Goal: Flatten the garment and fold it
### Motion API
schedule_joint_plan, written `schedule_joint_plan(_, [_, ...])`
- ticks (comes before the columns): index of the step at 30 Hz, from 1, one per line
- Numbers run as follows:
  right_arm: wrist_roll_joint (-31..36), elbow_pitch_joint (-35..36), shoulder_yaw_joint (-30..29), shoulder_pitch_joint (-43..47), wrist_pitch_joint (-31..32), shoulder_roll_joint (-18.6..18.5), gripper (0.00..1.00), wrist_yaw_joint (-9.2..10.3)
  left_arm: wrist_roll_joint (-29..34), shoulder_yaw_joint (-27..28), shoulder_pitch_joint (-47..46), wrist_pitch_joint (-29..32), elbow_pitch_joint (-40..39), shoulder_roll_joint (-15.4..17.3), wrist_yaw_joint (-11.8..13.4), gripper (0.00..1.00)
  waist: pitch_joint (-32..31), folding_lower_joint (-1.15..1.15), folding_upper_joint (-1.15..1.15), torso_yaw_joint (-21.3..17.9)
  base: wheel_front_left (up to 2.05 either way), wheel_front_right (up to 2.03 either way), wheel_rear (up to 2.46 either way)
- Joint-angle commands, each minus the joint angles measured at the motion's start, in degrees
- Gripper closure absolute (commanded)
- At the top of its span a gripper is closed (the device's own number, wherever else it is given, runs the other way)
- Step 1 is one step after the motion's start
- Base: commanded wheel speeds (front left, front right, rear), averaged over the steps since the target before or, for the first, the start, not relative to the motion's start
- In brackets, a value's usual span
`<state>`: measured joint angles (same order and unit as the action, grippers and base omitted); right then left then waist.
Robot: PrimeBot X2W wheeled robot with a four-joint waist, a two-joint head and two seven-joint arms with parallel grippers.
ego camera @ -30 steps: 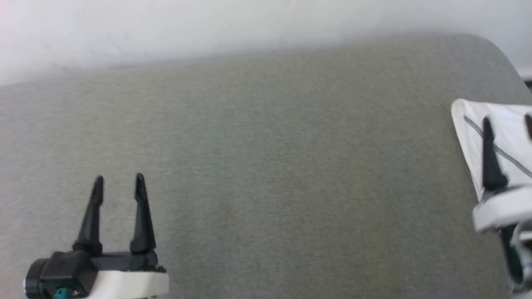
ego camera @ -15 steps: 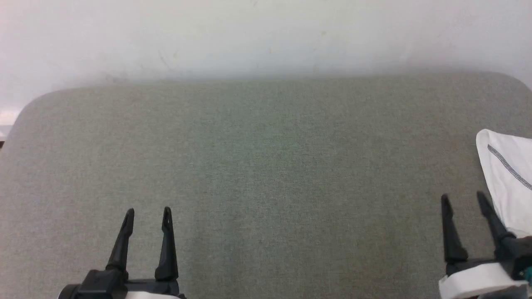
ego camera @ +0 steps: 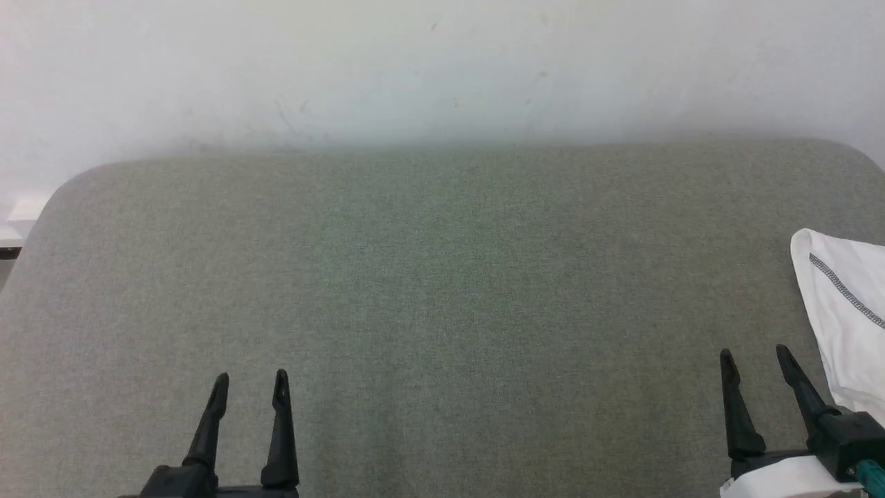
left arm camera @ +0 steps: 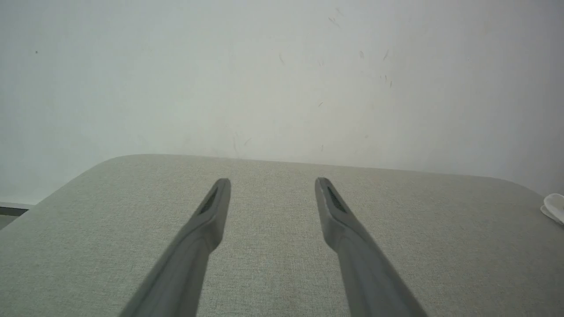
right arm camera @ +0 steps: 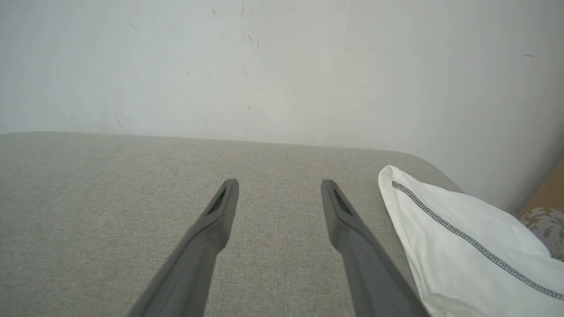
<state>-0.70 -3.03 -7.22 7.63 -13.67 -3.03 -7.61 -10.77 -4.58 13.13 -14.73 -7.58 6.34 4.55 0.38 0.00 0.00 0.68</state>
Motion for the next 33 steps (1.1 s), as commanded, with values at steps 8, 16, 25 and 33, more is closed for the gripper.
schedule_joint_plan(8, [0.1,0.0,0.0,-0.1,0.2,0.0,1.0,0.0,0.3,0.2,-0.2,0.2,0.2,-0.4,-0.4,1.0,0.0,0.01,0.0,-0.1,0.0,0.0,0.0])
schedule_joint_plan(16, [0.1,0.2,0.5,-0.6,1.0,0.0,1.0,0.01,1.0,0.4,-1.0,1.2,0.7,-0.6,-0.7,1.0,0.0,0.01,0.0,-0.1,0.0,0.0,0.0])
schedule_joint_plan(25, [0.2,0.5,1.0,-1.2,2.0,0.0,1.0,0.02,1.8,0.8,-1.9,2.2,1.2,-0.8,-1.0,1.0,0.0,0.01,0.0,-0.1,0.0,0.0,0.0])
schedule_joint_plan(33, [0.2,0.6,1.5,-1.6,2.9,0.0,1.0,0.03,2.4,1.0,-2.8,3.2,1.7,-1.0,-1.3,1.0,0.0,0.0,0.0,-0.2,0.0,0.0,0.0])
